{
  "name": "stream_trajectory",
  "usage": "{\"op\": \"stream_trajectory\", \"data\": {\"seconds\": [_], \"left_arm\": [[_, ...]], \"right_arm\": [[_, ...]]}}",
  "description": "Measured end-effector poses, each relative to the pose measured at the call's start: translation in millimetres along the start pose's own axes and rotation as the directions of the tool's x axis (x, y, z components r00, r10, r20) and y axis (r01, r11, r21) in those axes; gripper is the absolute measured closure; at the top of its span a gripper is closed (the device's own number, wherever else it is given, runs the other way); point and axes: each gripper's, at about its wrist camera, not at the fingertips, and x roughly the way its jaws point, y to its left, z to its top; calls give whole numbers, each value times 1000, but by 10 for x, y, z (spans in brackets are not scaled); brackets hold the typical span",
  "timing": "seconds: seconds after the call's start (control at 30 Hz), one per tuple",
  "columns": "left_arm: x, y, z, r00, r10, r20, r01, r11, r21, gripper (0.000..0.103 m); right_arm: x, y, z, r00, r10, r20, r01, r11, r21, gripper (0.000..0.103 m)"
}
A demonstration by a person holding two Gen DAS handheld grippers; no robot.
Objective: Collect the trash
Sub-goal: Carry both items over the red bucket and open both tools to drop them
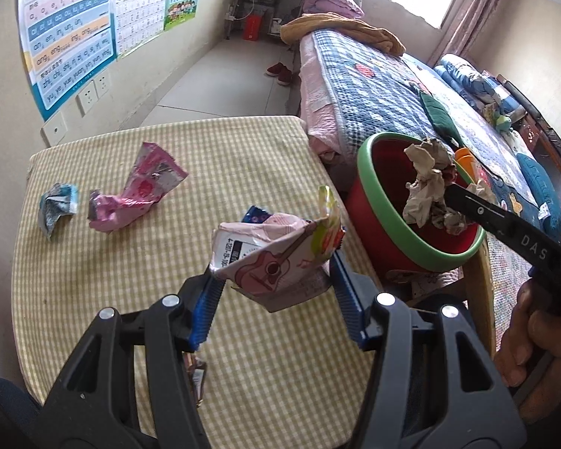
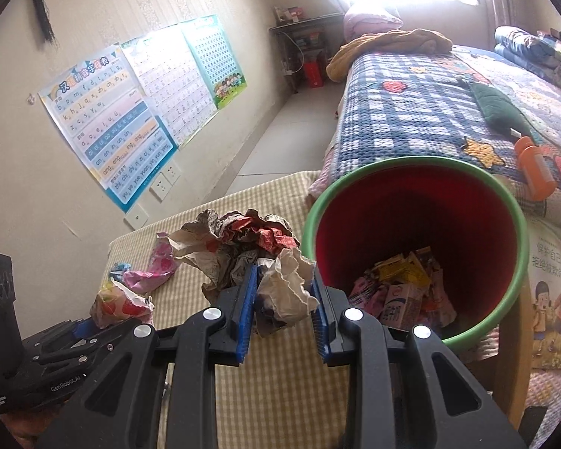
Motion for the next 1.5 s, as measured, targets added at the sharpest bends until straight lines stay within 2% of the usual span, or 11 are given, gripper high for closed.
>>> {"op": "stream_trajectory", "data": {"seconds": [0.43,0.7,0.9,0.93,0.97,1.0,1.07,1.3,1.37,1.5], "left_arm": [[408,-846,453,995,-100,-12,101,987,125,49],[670,-1317,686,989,-145,-33,148,972,184,49],[844,-1566,779,984,-172,-51,178,963,202,48],[869,-1598,781,983,-173,-56,181,962,204,47],[878,-1608,774,983,-174,-59,183,961,207,42],[884,-1614,758,983,-174,-58,182,961,209,34],[895,-1604,722,984,-169,-60,178,962,209,28],[781,-1312,616,989,-136,-54,143,977,156,13],[710,-1228,617,992,-122,-39,126,982,141,10],[546,-1073,615,995,-97,-19,99,988,121,6]], "right_arm": [[-118,-796,112,993,-108,36,104,990,99,77],[-141,-1152,246,987,-149,62,138,978,155,76],[-176,-1304,397,980,-179,84,165,975,146,72],[-173,-1323,422,980,-181,82,168,975,143,65],[-180,-1334,440,979,-185,88,172,975,142,57],[-190,-1346,453,977,-190,95,175,974,143,54],[-212,-1354,472,976,-192,106,176,974,142,46],[-223,-1275,424,976,-190,105,174,974,142,33],[-239,-1197,402,977,-187,105,173,976,131,24],[-286,-1018,373,978,-179,105,169,981,98,16]]}}
